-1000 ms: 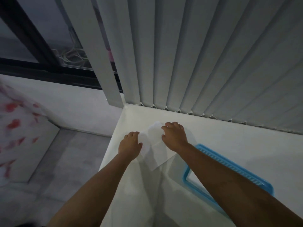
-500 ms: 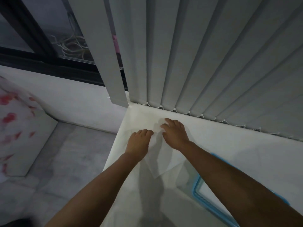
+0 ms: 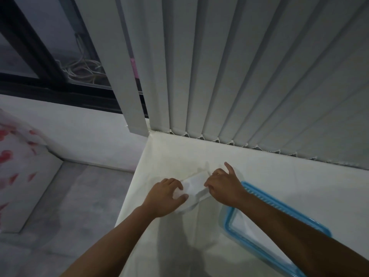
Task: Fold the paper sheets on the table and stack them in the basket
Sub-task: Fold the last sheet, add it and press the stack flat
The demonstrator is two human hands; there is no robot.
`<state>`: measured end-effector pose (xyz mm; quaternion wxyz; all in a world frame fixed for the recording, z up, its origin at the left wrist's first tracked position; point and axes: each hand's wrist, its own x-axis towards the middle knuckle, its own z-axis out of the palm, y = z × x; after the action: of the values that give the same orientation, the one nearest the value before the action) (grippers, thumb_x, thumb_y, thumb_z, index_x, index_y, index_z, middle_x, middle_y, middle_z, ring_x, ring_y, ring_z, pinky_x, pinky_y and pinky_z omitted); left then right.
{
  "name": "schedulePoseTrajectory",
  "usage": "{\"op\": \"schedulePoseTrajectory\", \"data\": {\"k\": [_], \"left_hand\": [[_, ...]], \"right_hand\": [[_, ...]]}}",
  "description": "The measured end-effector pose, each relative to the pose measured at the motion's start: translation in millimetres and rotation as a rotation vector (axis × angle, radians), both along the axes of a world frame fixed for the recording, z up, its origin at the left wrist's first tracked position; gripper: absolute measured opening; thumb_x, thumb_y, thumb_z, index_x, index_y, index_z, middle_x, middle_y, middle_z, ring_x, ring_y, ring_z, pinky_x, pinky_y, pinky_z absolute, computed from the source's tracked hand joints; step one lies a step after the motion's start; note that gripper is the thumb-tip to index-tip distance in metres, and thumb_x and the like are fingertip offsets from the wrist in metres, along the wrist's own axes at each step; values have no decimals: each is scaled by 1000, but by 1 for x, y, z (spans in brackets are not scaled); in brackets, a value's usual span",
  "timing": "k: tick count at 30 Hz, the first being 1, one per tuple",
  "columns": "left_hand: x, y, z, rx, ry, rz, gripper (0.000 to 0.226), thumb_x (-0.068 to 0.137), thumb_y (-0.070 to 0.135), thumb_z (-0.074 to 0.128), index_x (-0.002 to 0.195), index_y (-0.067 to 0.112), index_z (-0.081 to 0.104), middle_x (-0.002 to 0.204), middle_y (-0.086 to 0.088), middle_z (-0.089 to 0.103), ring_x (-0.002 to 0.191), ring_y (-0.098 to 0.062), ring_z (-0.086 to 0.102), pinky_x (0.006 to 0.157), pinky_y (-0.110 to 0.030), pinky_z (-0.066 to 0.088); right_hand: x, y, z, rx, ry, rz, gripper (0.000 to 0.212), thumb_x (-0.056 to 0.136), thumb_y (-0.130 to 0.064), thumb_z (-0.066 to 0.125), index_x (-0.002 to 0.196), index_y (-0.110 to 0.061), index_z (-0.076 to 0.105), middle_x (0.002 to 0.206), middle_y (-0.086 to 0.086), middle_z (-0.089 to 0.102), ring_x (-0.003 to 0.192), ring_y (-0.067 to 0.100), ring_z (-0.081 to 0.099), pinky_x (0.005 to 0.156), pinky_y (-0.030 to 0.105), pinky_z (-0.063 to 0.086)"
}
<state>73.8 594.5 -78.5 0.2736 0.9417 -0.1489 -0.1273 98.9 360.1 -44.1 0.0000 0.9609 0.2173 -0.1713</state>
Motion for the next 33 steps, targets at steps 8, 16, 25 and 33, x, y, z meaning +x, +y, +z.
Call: {"op": "schedulePoseTrajectory", "data": {"k": [8,16,25,33], "left_hand": [[22,-24,-4,62,134,219,30,94,24,44,122,17,53,119,-4,59,108,-23,56,89,-35,50],[43,-42,-6,114,314,236,30,88,35,56,113,19,56,115,-4,63,108,-24,57,90,-34,49],[36,-54,2,149,235,193,13,87,21,47,97,15,52,100,-6,58,94,-25,55,75,-32,43],[28,-52,32,-662,543,649,21,78,8,71,95,13,60,87,-11,66,71,-22,61,60,-25,47]], "right_hand": [[-9,14,0,-45,-23,-43,48,97,-25,35,144,-21,37,150,-2,41,142,24,27,114,57,-11],[-14,10,-10,-173,16,-75,45,97,-22,32,140,-21,42,151,-1,40,142,29,23,112,62,-12],[-32,0,-2,26,-56,-239,37,93,-23,41,124,-27,61,141,-5,52,138,23,33,117,52,2],[-88,16,24,658,-161,-721,14,91,-33,53,85,-28,65,79,-12,65,78,8,57,69,24,44]]}}
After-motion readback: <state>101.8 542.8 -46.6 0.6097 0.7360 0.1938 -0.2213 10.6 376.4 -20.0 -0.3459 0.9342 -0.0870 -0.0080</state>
